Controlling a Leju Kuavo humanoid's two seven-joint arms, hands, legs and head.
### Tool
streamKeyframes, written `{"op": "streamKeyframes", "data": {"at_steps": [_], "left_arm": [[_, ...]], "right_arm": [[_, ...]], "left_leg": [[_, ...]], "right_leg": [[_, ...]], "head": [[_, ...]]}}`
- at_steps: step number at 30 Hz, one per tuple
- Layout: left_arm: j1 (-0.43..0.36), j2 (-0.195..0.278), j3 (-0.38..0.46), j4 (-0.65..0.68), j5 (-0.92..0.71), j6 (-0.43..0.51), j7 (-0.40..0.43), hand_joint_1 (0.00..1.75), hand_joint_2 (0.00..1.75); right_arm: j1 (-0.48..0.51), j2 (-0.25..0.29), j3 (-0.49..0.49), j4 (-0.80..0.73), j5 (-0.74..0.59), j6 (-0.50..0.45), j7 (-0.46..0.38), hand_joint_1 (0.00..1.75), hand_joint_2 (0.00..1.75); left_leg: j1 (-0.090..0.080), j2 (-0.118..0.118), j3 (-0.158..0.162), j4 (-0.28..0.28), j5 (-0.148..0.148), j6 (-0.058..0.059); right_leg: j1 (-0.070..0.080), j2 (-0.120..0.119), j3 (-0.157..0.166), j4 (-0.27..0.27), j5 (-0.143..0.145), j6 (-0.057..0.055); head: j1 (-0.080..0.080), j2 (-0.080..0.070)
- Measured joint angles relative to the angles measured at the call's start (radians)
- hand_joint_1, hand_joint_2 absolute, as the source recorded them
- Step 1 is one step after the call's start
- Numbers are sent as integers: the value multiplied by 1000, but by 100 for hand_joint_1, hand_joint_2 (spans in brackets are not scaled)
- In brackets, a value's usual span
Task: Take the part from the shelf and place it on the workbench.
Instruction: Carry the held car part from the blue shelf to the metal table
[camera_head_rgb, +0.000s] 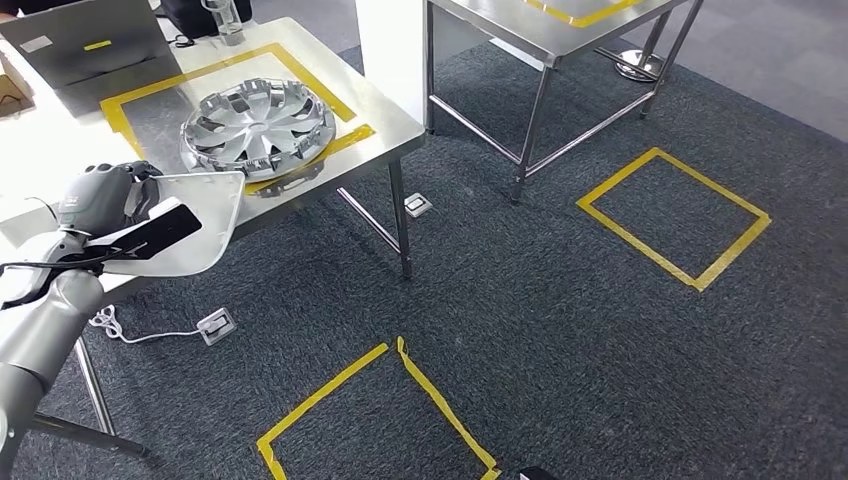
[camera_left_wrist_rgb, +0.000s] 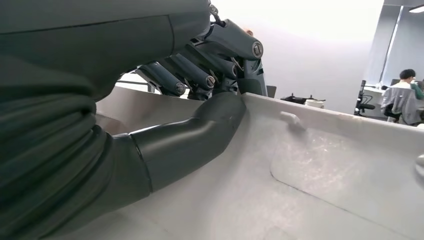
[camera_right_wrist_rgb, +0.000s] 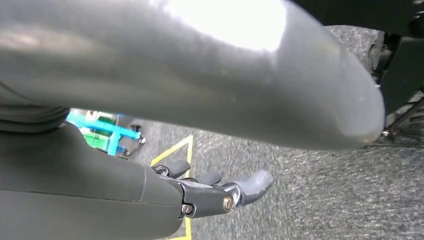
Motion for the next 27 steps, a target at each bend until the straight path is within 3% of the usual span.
{"op": "streamKeyframes", "data": {"at_steps": [1,3,5,7,8,9,12,14,16,18,19,21,22,23,24,25,27], "left_arm": [[1,1,0,0,1,0,0,175,175],[1,4,0,0,2,1,1,175,175],[-1,5,0,-1,2,2,4,175,175],[2,2,0,-1,2,2,8,175,175],[4,2,0,0,2,2,9,175,175],[5,2,0,0,2,3,10,175,175],[4,2,0,-4,2,5,13,175,175],[2,1,0,-7,2,6,17,175,175],[2,2,1,-8,2,9,20,175,175],[1,3,1,-11,2,11,21,175,175],[0,2,1,-13,2,12,21,175,175],[0,-2,1,-14,2,12,23,175,175],[1,-4,1,-14,1,12,25,175,175],[2,-6,1,-14,1,12,28,175,175],[3,-7,1,-14,1,12,30,175,175],[3,-8,1,-14,0,12,32,175,175],[2,-10,1,-16,0,12,33,175,175]], "right_arm": [[-1,1,0,0,0,0,-2,0,0],[-4,2,-1,0,0,-1,-2,0,0],[-4,2,-3,0,0,-1,-2,0,0],[-2,2,-4,0,0,-1,-2,0,0],[-1,2,-4,0,1,-1,-2,0,0],[-2,2,-4,0,1,-1,-2,0,0],[-4,3,-4,0,2,-1,-2,0,0],[-5,3,-4,0,3,-1,-2,0,0],[-6,3,-4,0,6,-1,-2,0,0],[-7,3,-4,0,9,-1,-2,0,0],[-7,4,-4,0,9,-1,-3,0,0],[-5,4,-4,0,9,-2,-5,0,0],[-4,4,-4,0,9,-2,-5,0,0],[-3,4,-5,0,9,-3,-5,0,0],[-3,4,-5,0,9,-3,-5,0,0],[-4,4,-5,0,9,-4,-5,0,0],[-5,4,-5,0,9,-4,-6,0,0]], "left_leg": [[2,-2,-3,-3,3,-7],[-1,38,-18,24,-16,-15],[-4,96,-65,127,-71,-19],[-3,114,-119,247,-116,-22],[-3,117,-130,271,-117,-23],[-3,120,-120,254,-100,-22],[-9,162,-17,64,-23,-11],[-17,180,13,7,-16,3],[-18,161,11,6,-15,16],[-13,144,12,1,-10,27],[-10,135,12,-2,-8,32],[-8,117,9,-2,-5,38],[-8,107,7,-2,-5,39],[-8,95,6,-1,-4,39],[-8,83,5,1,-4,39],[-7,72,5,2,-4,37],[-8,51,2,6,-3,31]], "right_leg": [[0,-12,3,-4,3,-7],[-2,-35,10,-14,11,-22],[0,-56,13,-18,13,-31],[3,-80,13,-17,11,-34],[4,-91,13,-17,10,-35],[4,-103,14,-15,8,-35],[7,-134,18,-8,-2,-26],[13,-151,19,-5,-7,-17],[15,-166,23,-7,-9,-7],[12,-146,17,12,-28,4],[10,-124,1,48,-51,9],[9,-86,-58,172,-113,15],[9,-79,-89,234,-134,16],[8,-77,-108,268,-138,16],[8,-75,-110,265,-122,15],[7,-72,-92,224,-90,14],[2,-41,-32,88,-26,10]], "head": [[0,0],[-6,0],[-13,0],[-13,0],[-14,0],[-14,0],[-14,0],[-13,0],[-11,0],[-9,0],[-8,0],[-5,0],[-4,0],[-4,0],[-3,0],[-3,0],[-3,0]]}}
